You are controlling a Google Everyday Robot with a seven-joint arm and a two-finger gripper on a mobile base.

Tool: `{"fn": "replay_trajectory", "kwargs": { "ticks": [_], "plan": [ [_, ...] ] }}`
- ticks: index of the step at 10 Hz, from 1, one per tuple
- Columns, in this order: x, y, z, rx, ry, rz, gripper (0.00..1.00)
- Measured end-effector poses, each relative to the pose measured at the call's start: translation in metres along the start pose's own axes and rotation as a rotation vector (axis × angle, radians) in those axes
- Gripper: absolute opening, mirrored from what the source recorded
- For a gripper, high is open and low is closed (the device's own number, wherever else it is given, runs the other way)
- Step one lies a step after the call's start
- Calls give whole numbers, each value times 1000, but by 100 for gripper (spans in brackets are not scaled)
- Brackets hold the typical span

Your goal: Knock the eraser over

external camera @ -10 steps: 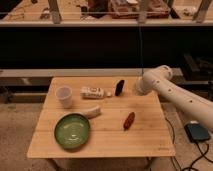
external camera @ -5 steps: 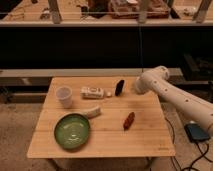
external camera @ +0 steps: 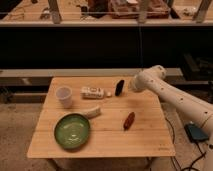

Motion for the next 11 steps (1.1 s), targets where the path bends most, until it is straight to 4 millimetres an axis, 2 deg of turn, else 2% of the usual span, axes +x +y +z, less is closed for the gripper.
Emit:
{"fn": "replay_trajectory", "kwargs": {
  "ticks": [2, 4, 11],
  "plan": [
    [-14, -9, 9, 15, -10, -1, 18],
    [-17, -17, 13, 33, -17, -2, 18],
    [-47, -25, 25, 76, -39, -48, 18]
  ]
}}
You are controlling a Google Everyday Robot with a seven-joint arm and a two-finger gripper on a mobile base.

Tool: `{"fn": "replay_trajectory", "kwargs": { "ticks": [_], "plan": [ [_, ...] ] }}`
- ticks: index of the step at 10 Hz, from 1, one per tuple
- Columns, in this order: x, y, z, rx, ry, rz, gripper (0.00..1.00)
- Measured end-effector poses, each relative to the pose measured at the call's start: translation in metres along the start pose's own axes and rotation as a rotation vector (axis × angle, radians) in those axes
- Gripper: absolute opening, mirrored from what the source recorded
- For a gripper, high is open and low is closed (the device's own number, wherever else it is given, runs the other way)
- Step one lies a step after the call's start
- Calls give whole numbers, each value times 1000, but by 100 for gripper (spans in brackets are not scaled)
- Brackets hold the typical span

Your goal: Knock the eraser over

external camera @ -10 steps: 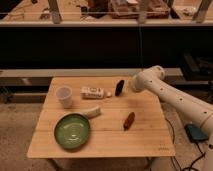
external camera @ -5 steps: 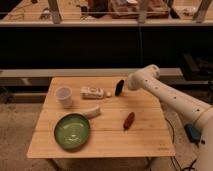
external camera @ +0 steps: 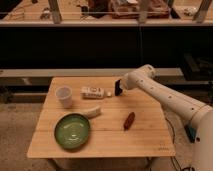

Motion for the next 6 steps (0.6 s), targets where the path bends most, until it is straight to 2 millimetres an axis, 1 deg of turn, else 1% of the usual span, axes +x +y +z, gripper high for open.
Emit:
{"fn": "replay_trajectory", "kwargs": {
  "ticks": [1, 2, 4, 6],
  "plan": [
    [-8, 1, 2, 0, -4, -3, 18],
    [-19, -3, 6, 7, -12, -11, 18],
    [-32, -10, 14, 16, -20, -29, 18],
    [-43, -10, 18, 17, -28, -57, 18]
  ]
}}
